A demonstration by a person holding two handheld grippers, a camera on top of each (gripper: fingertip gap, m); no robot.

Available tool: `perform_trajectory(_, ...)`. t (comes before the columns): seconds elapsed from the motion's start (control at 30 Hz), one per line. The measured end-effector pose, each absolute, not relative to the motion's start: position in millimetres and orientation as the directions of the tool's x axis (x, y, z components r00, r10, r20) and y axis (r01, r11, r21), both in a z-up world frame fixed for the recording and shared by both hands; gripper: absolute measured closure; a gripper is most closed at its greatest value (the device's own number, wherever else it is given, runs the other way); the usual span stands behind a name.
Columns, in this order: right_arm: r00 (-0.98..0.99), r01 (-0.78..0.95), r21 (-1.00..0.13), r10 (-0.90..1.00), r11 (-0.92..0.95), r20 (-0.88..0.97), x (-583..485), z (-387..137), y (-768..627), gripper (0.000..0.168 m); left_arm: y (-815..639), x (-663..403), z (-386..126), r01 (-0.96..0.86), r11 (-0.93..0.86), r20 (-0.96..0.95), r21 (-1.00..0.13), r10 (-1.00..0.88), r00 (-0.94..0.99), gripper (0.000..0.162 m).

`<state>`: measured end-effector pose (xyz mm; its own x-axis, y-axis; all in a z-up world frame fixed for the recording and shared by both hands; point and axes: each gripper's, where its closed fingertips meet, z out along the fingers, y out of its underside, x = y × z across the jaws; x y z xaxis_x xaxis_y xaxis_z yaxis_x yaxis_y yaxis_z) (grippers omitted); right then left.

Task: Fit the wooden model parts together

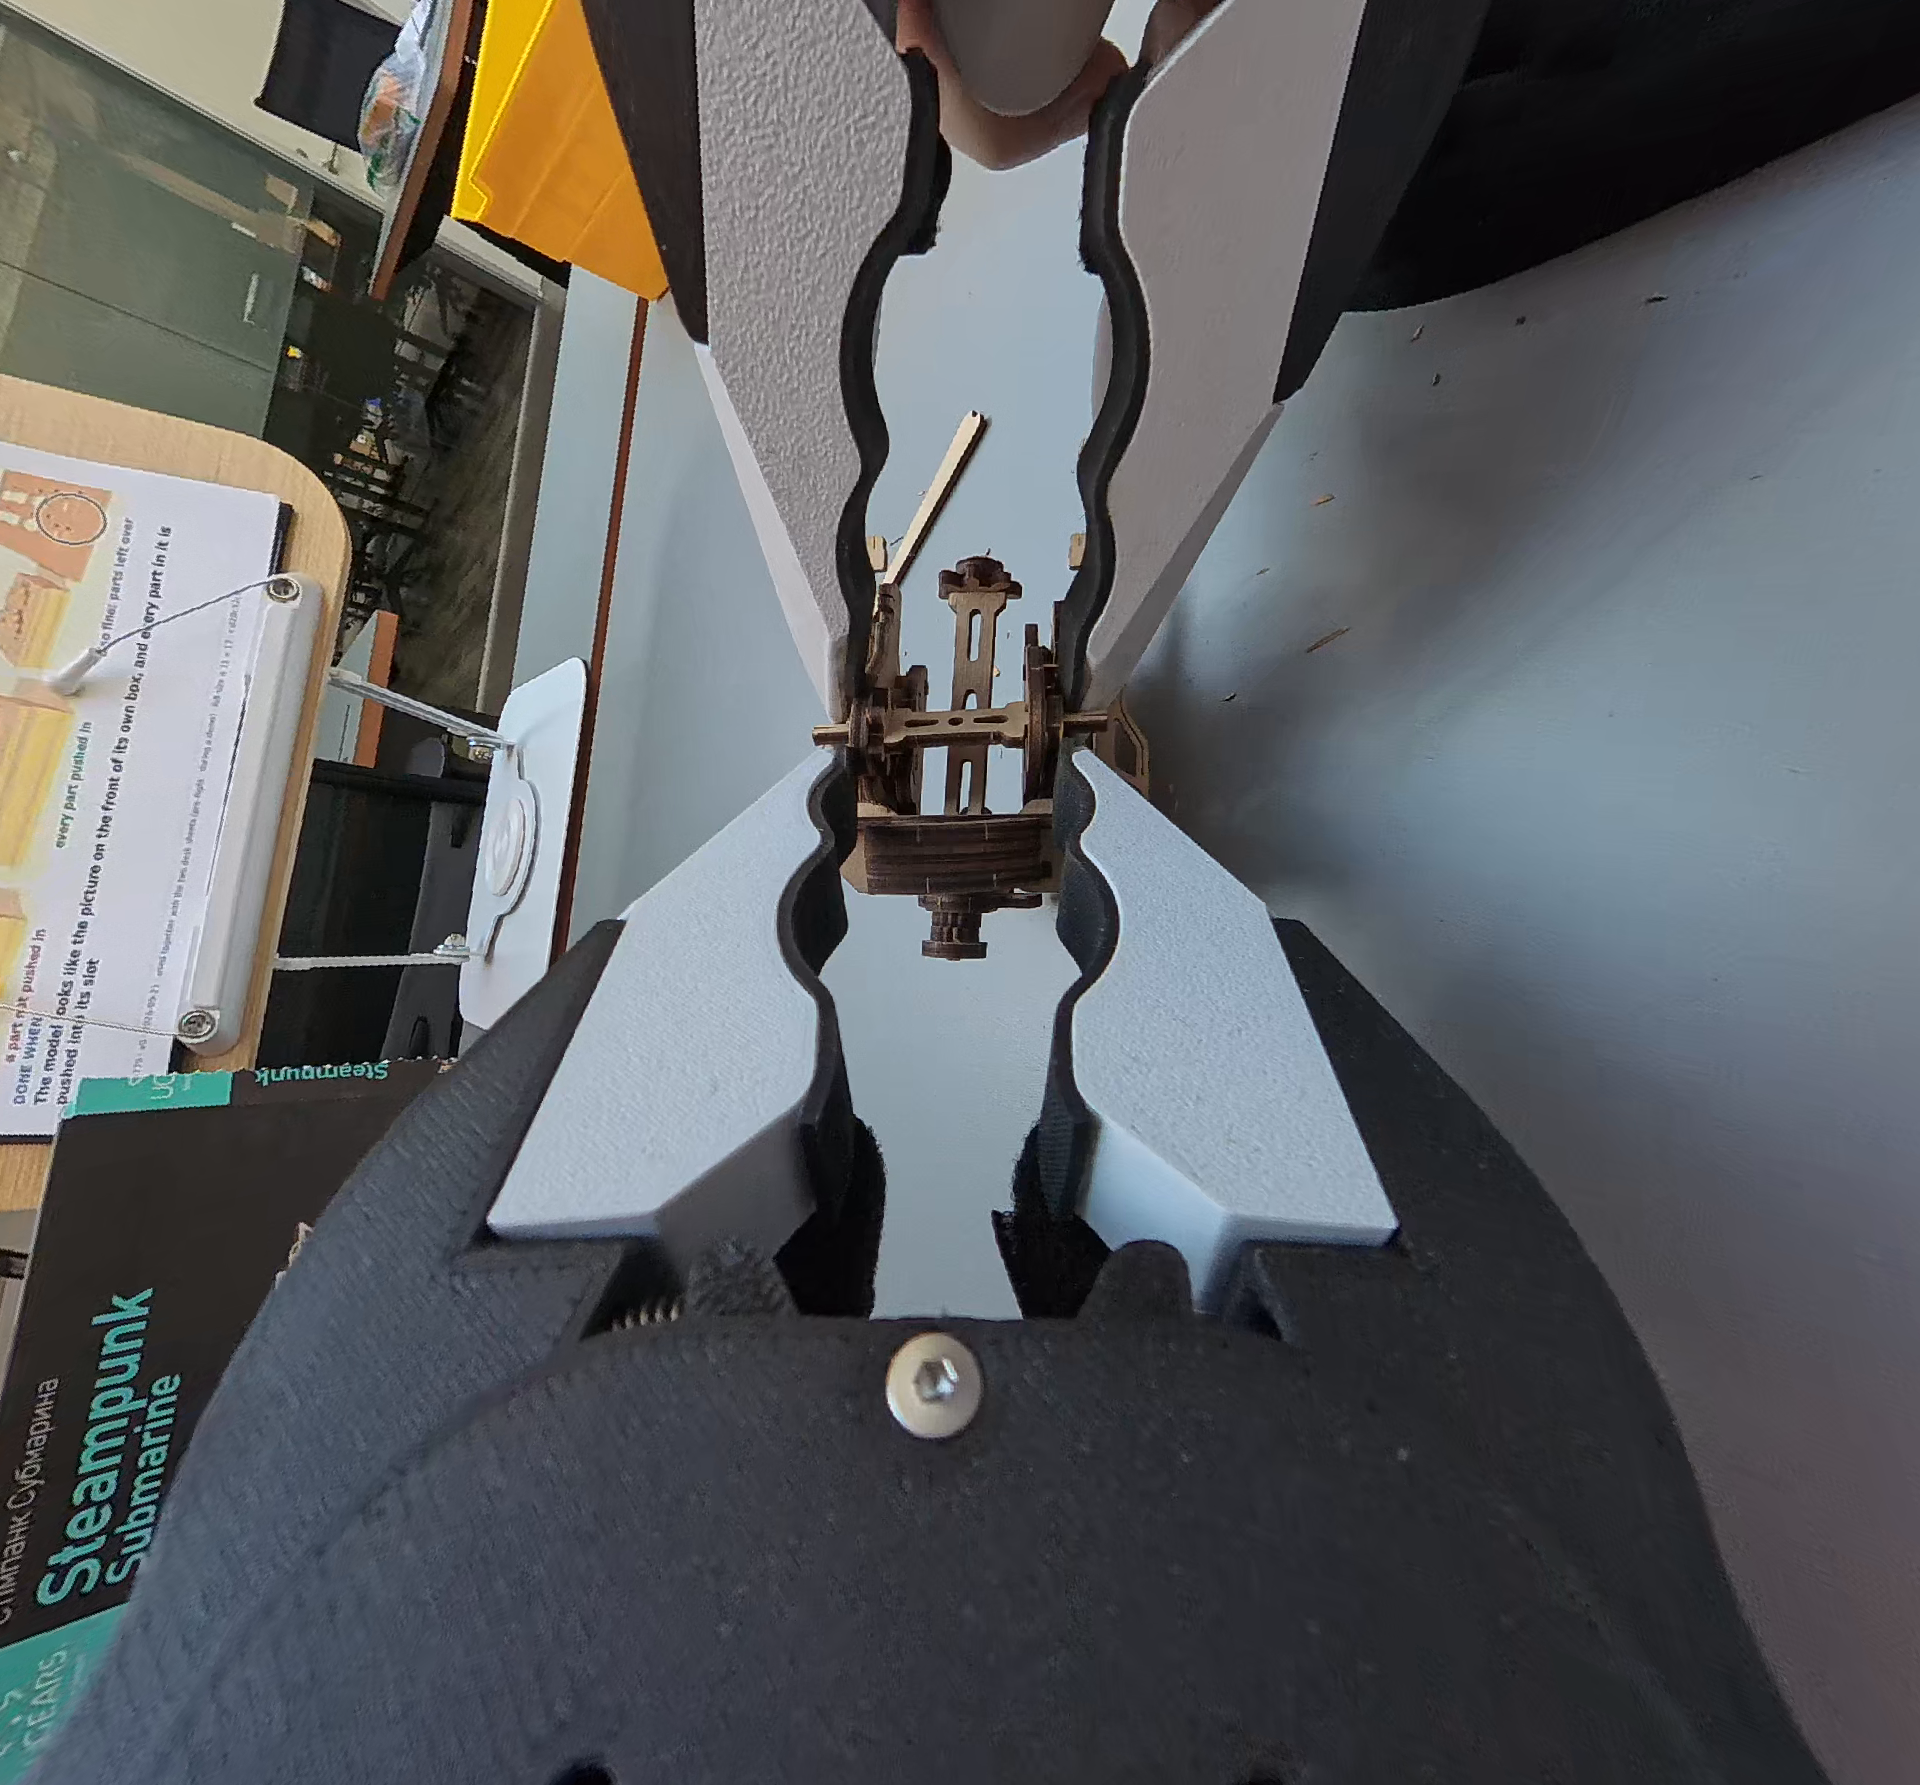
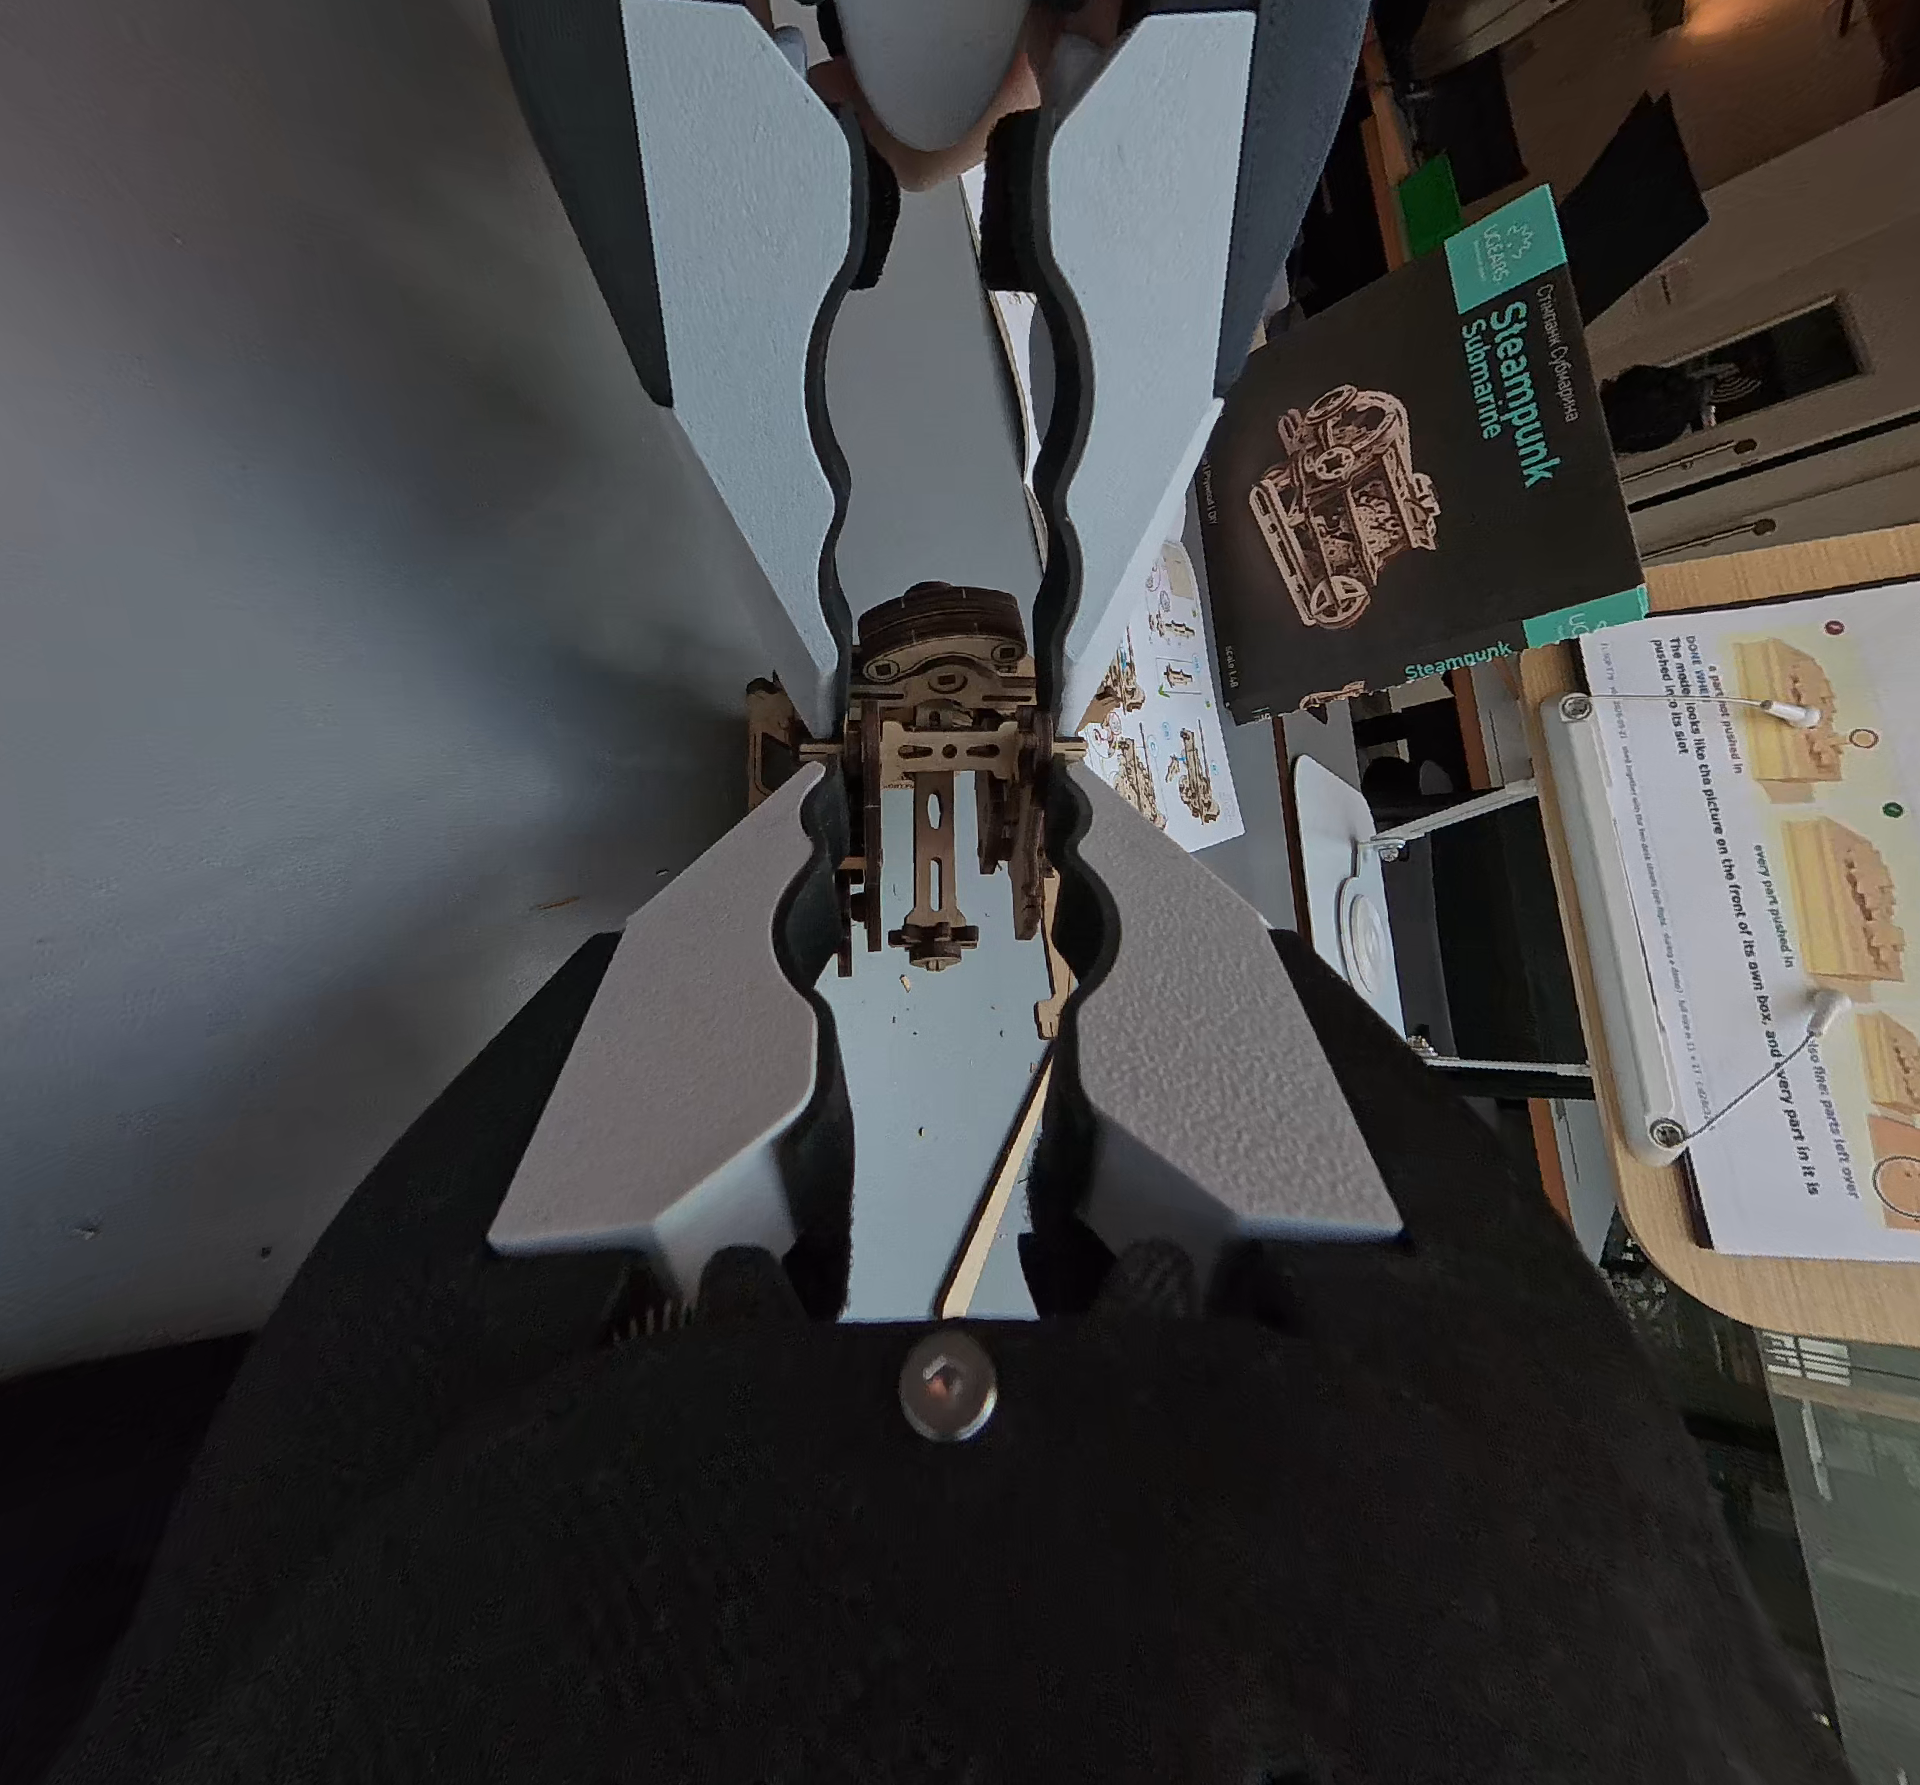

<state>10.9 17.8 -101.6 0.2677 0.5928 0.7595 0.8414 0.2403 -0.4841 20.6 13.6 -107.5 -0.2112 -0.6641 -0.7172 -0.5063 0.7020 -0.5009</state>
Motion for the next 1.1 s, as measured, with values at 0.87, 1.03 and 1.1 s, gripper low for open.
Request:
perform_trajectory(0.87,0.254,0.846,-0.479,0.611,0.236,0.750,10.2,-104.6,19.6,0.133,15.5,18.5,-108.9,-0.504,0.693,-0.703,-0.516,-0.679,-0.213,0.126)
perform_trajectory(1.03,0.203,0.863,-0.431,0.601,0.264,0.773,11.4,-104.9,16.0,0.132,14.1,18.3,-109.7,-0.496,0.744,-0.759,-0.449,-0.610,-0.228,0.125)
perform_trajectory(1.1,0.210,0.855,-0.445,0.609,0.264,0.765,11.4,-104.6,15.5,0.132,13.9,18.2,-109.4,-0.494,0.743,-0.760,-0.452,-0.611,-0.224,0.126)
